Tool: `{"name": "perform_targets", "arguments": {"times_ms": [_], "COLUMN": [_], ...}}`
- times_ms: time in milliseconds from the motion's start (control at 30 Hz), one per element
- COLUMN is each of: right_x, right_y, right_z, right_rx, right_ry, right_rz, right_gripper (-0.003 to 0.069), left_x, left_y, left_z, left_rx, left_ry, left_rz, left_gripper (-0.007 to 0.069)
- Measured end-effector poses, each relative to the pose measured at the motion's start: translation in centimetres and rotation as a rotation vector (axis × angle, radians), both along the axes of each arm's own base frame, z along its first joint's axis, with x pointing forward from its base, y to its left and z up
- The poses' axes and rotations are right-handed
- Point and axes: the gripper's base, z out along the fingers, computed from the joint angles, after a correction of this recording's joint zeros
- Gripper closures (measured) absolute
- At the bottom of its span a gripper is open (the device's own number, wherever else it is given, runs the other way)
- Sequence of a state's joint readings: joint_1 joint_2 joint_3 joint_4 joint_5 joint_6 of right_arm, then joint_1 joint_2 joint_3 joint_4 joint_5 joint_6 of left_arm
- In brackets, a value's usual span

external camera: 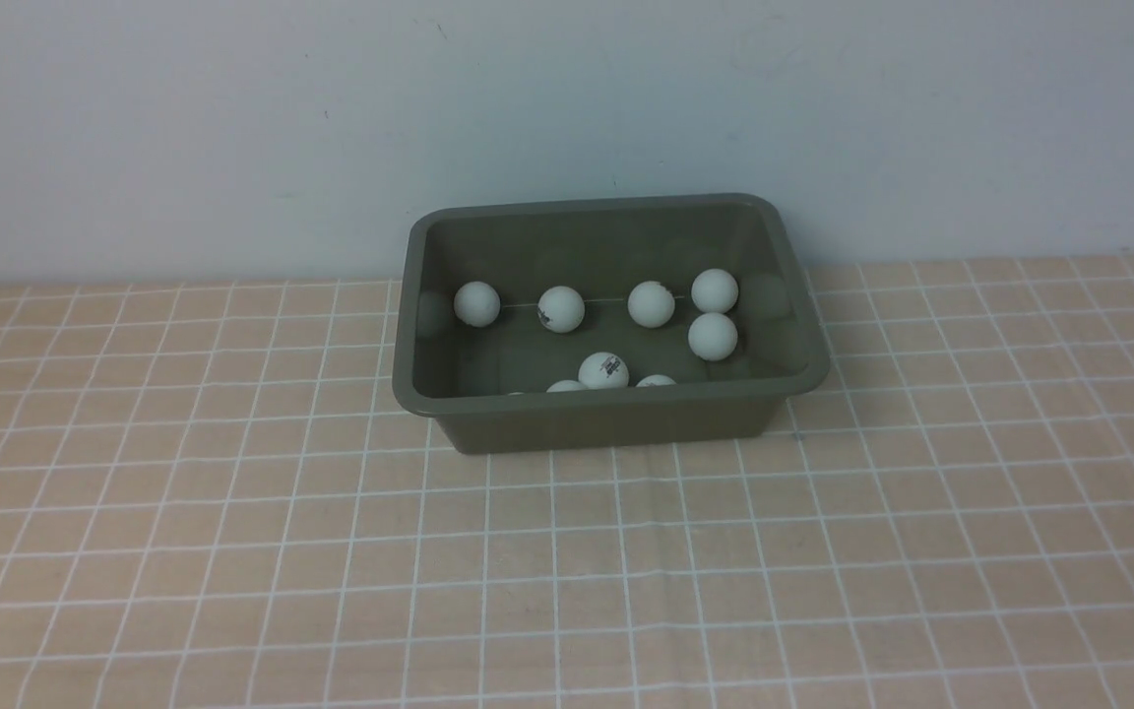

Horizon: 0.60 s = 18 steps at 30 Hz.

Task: Put the table tennis balls into the box on the light coffee tablecloth.

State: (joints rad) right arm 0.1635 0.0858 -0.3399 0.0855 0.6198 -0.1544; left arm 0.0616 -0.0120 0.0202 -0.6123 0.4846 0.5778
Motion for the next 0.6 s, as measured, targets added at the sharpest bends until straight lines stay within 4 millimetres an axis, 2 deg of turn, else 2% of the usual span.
{"name": "perform_targets", "arguments": {"times_ms": [167,333,500,600], "right_x": [0.1,1.2,1.5,1.5], "right_y": [-0.7,-1.1,-1.1,-1.1], "right_z": [-3.5,-7.3,-9.3,-9.5], "right_rx": [-0.028,-0.033,-0.026,-0.021], "right_ry": [-0.015,0.008,0.043,0.045], "right_rz": [-0.140,-0.227,-0.230,-0.230], "right_gripper": [0.0448,0.0448,0.0448,0.0448], "left_x": [0.0,0.0,0.0,0.0], "left_y": [0.0,0.0,0.0,0.0], "left_z": [0.0,0.0,0.0,0.0], "left_rx": [-0.001,-0.002,-0.003,-0.004], "left_ry": [0.000,0.000,0.000,0.001], "left_rz": [0.000,0.000,0.000,-0.001], "left_gripper": [0.0693,0.0693,0.0693,0.0693]}}
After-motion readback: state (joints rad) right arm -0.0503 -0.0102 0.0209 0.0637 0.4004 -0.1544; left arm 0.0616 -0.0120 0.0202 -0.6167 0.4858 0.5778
